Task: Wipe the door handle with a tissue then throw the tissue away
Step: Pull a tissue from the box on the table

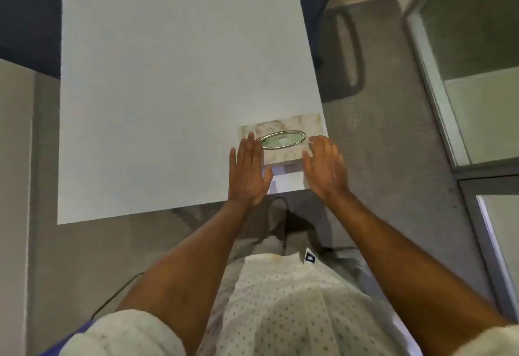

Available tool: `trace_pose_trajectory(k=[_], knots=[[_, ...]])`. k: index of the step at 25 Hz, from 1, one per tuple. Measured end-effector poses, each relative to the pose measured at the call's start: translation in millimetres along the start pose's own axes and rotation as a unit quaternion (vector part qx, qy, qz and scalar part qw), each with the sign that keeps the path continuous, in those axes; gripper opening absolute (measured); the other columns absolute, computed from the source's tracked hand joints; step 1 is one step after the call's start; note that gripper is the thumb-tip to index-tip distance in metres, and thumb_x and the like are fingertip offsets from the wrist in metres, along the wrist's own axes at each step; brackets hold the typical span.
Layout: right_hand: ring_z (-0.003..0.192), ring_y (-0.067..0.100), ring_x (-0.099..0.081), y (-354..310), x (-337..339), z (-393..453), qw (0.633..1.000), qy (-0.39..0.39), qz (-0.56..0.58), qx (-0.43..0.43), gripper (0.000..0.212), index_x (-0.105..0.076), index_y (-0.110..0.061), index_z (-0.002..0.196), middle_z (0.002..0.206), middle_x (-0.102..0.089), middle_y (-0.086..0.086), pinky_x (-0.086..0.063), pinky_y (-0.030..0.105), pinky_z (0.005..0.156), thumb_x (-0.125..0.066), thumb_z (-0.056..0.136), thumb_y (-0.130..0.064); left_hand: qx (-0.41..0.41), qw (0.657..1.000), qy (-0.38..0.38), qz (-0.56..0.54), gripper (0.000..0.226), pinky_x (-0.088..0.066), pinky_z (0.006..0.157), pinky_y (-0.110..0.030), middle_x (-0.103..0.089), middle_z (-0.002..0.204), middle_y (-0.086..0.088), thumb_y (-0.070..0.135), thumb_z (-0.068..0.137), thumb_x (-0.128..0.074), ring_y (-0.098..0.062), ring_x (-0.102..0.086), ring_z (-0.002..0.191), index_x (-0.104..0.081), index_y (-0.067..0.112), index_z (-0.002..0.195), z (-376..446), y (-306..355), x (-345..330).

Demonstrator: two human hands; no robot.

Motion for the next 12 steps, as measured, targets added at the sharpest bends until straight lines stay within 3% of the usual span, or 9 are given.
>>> trace_pose_trajectory(k=[7,12], knots=[[0.107,0.025,-0.056,-41,-22,44,0.996,-0.041,-0.066,0.049,0.025,-0.068,-0.017,0.119,0.124,-0.066,0.006,-0.052,0.039,0.086,-0.052,0.105,-0.028,-0.025,0.997,0.033,-0.067,0.075,-0.006,0.134,-0.055,-0.007,0.177,-0.012,0.041,0.109,-0.052,-0.032,-0.007,0.164,-0.018,0.010,0.167,50,-5,-1],[0.097,0.022,-0.058,-43,-25,68,0.993,-0.078,-0.072,0.052,0.027,-0.077,-0.020,0.112,0.110,-0.072,0.003,-0.052,0.037,0.076,-0.056,0.103,-0.034,-0.018,0.997,0.045,-0.064,0.073,0.000,0.132,-0.052,-0.010,0.177,-0.010,0.046,0.108,-0.051,-0.030,-0.009,0.164,-0.023,0.013,0.166,66,-8,-14]])
Point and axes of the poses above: each hand's wrist, its own z-axis towards the middle knuckle, its own x-axis out of the back of the hand, y = z × x, the point moved 10 cm from there along z, towards the middle knuckle
